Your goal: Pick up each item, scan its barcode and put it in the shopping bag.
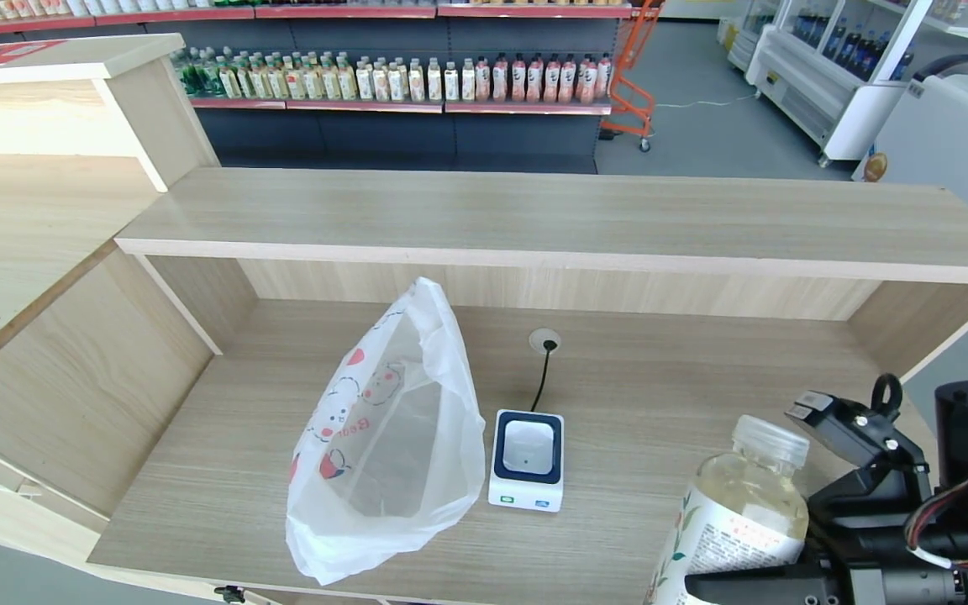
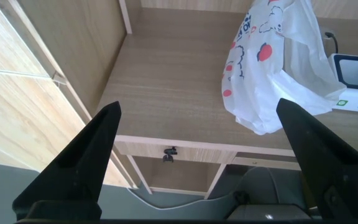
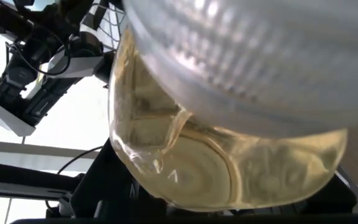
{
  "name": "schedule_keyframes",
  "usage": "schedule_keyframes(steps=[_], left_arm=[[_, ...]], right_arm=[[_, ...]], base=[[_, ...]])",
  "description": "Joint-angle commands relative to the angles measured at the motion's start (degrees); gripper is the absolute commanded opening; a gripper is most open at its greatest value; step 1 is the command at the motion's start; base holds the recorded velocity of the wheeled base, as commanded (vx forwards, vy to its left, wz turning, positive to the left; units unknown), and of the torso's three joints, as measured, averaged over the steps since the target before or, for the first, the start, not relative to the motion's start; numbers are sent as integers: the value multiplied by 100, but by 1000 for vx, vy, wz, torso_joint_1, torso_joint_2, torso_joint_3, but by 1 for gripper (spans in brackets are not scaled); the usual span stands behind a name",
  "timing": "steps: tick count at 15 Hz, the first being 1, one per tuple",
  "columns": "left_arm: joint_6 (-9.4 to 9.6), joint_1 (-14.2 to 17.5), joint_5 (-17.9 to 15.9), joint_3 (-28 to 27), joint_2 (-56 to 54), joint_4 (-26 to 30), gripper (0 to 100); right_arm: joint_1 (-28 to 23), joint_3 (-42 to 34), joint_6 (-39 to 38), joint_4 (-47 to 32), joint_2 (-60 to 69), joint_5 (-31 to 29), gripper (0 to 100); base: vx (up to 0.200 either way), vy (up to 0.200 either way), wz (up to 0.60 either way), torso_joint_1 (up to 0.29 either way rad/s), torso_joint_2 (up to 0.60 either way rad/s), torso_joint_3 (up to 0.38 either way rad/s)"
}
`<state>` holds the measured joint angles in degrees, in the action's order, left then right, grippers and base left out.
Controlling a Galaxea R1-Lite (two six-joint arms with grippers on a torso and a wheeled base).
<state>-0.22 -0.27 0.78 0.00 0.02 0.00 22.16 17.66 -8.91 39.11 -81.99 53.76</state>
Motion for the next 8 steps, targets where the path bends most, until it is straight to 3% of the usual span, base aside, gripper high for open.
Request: schedule_keyframes(steps=[1,8], left_arm=[[-4,0,1,0,-2,0,100],[-4,0,1,0,-2,0,100]], right_arm=[[7,-35,162,-44,-62,29,0],[-1,325,126,-87,-124,47,0]], base=[[0,0,0,0,0,0],[0,0,0,0,0,0]])
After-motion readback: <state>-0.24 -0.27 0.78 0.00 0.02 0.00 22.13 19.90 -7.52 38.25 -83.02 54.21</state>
